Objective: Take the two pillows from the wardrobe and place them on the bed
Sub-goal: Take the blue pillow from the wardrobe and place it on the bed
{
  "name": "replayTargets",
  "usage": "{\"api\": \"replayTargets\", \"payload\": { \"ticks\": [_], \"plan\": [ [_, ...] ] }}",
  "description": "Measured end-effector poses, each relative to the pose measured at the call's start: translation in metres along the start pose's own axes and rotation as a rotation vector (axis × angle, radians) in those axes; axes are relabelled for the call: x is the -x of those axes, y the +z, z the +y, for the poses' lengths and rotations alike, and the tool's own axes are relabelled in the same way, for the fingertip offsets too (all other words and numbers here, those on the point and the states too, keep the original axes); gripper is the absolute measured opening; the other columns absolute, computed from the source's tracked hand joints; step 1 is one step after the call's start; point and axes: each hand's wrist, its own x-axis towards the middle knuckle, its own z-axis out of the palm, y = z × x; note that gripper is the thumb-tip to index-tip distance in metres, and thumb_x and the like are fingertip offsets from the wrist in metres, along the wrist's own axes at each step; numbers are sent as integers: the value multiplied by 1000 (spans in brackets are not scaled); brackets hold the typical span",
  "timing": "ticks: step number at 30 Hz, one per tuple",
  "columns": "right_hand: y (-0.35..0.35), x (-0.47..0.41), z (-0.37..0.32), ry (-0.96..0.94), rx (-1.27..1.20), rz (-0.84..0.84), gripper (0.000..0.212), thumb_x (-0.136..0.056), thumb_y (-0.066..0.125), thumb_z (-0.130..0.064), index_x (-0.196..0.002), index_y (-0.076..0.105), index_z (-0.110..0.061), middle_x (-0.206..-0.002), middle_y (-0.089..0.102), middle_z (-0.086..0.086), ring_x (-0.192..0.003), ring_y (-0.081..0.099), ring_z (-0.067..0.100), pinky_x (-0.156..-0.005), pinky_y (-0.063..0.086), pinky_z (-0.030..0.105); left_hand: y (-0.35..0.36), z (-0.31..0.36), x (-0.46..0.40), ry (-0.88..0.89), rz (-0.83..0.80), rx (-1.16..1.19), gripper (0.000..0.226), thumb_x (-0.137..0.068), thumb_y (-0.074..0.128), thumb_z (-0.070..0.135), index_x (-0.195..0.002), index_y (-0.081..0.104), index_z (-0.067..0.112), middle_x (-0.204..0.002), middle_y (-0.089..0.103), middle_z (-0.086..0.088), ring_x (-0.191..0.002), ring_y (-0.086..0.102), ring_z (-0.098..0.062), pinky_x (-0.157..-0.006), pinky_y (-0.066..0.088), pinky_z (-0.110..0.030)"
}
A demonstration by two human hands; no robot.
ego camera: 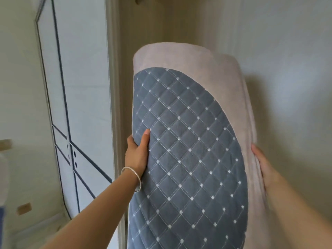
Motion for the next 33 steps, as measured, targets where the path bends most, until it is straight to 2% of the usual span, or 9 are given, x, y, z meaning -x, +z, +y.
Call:
{"api": "replayTargets", "payload": {
  "ticks": [5,9,10,12,14,18,25,29,33],
  "plan": [
    [-9,32,7,-68,-53,-31,36,-83,51,-54,-85,61,-19,-79,60,10,-70,54,24,-61,41,31,-19,23,32,119,10,-4,66,-85,49,61,-139,37,25,-121,55,6,-106,55,-18,-95,40,-34],
    [4,53,14,-51,-4,-93,78,-37,74,-70,-92,63,-17,-67,69,6,-67,60,21,-60,45,30,-48,27,50,126,87,-52,66,-87,43,64,-138,37,23,-124,54,1,-109,53,-23,-98,39,-37],
    [9,58,13,-51,5,-109,76,-38,74,-70,-91,63,-17,-61,69,5,-63,60,20,-58,45,29,-56,28,55,120,107,-60,64,-88,42,64,-137,38,23,-120,54,2,-107,52,-23,-95,38,-36],
    [18,60,12,-70,-36,-151,47,-71,60,-61,-87,61,-17,-52,66,3,-63,56,20,-57,42,30,-72,31,63,112,142,-63,62,-89,41,62,-136,38,23,-114,51,4,-104,51,-21,-92,35,-33],
    [30,67,9,-54,-56,-187,38,-86,48,-54,-84,60,-18,-47,66,0,-61,57,20,-56,44,30,-89,35,68,101,179,-58,60,-89,41,61,-136,39,23,-114,49,6,-103,48,-18,-91,33,-31],
    [61,82,15,-16,-43,-279,40,-87,45,-55,-86,61,-18,-50,68,0,-44,63,11,-47,49,21,-131,39,76,99,242,-64,62,-90,40,61,-137,40,21,-118,51,3,-103,47,-16,-93,33,-32],
    [142,104,56,42,-7,-459,38,-90,43,-50,-81,60,-17,-56,69,2,-58,63,19,-57,49,32,-229,25,97,92,413,-115,54,-94,37,56,-134,45,20,-117,49,7,-106,45,-12,-93,29,-27],
    [211,119,76,60,-3,-659,47,-68,67,-56,-81,63,-11,-55,69,3,-47,66,14,-42,53,23,-296,12,113,38,581,-200,59,-93,34,59,-133,46,18,-116,51,3,-107,46,-15,-94,30,-29],
    [283,125,108,130,32,-823,36,-90,47,-45,-85,64,-13,-60,69,3,-49,66,12,-45,54,21,-360,-8,130,-54,705,-249,63,-93,32,61,-136,43,16,-132,52,-8,-123,47,-25,-99,30,-35]
  ]
}}
